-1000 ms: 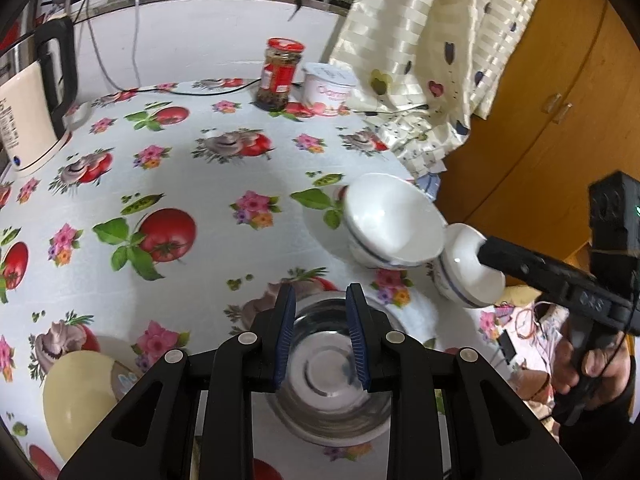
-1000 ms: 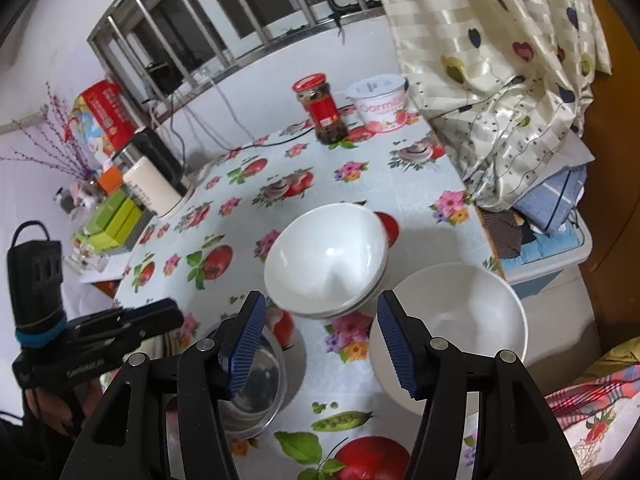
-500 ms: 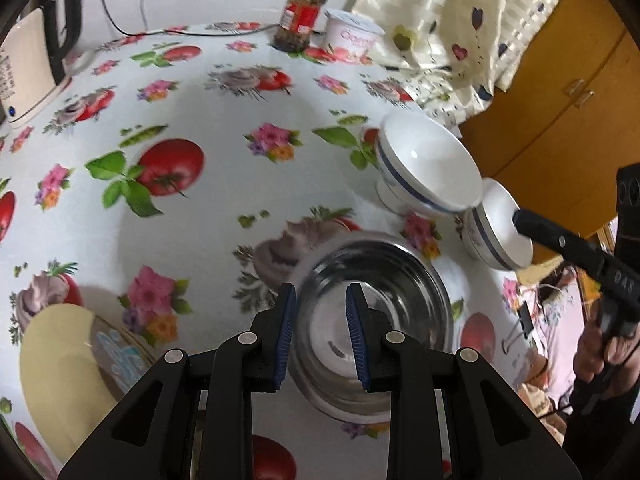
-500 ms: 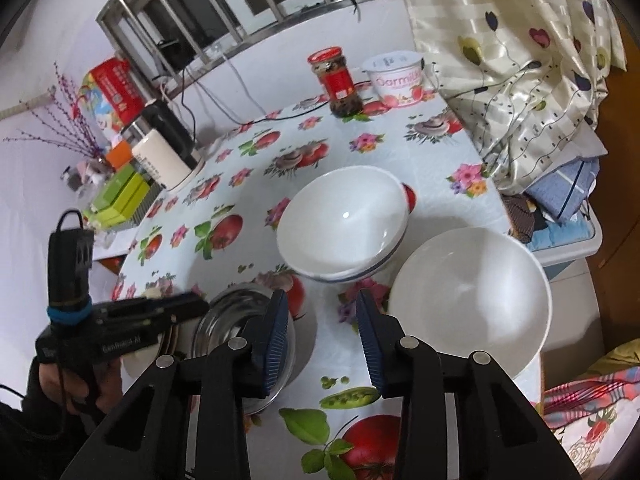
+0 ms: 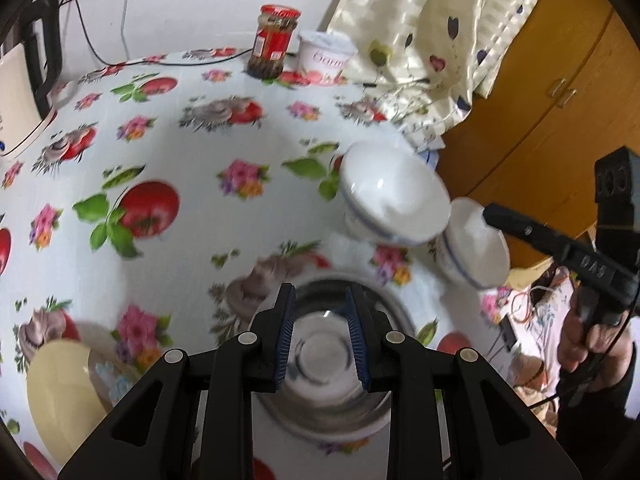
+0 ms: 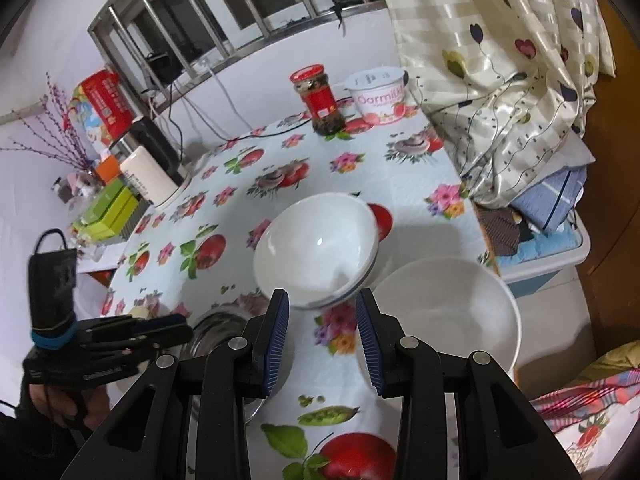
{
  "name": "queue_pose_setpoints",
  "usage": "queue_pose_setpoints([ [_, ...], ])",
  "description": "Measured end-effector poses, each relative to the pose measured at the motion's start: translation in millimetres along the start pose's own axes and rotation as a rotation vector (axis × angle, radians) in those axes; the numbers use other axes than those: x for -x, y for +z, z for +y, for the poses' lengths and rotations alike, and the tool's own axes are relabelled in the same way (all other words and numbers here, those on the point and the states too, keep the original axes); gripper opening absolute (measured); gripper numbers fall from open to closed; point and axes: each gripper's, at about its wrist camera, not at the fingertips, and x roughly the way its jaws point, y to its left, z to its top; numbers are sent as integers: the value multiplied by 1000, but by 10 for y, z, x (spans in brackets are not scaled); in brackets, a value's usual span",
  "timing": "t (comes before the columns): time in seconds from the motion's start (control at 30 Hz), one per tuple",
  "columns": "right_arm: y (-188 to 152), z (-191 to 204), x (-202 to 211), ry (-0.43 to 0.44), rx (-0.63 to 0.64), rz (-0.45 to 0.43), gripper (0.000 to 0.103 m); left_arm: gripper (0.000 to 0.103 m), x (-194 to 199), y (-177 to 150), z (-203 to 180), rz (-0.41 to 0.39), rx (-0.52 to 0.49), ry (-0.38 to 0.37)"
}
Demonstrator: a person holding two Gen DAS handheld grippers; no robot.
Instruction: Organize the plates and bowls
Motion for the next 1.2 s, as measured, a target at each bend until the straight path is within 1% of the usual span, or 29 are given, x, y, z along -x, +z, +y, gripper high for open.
queue_pose_setpoints([
  [0.13,99,-68,-31,-25,-3,-3,35,27,-73,175,-81,-10,11,-44],
  [0.33,213,-189,-151,-62,-17,12,34,27,-285,372,-165,0,32,-49],
  [0.4,235,-210,-199,-65,-16,18,33,27,-352,405,-151,12,52,-52],
  [0.53,260,-242,-321,-71,-19,38,26,27,-482,478,-141,24,73,-50],
  [0.63,272,-255,-391,-69,-21,50,23,27,-560,502,-123,37,90,-49],
  [0.73,284,-268,-461,-74,-21,64,22,27,-634,512,-114,52,102,-54],
  [0.83,288,-287,-508,-79,-23,75,18,27,-669,516,-129,60,100,-56],
  [1.07,284,-279,-569,-73,-22,88,15,27,-718,527,-135,67,100,-58],
  [1.2,285,-268,-597,-71,-20,94,14,23,-733,529,-150,67,95,-66],
])
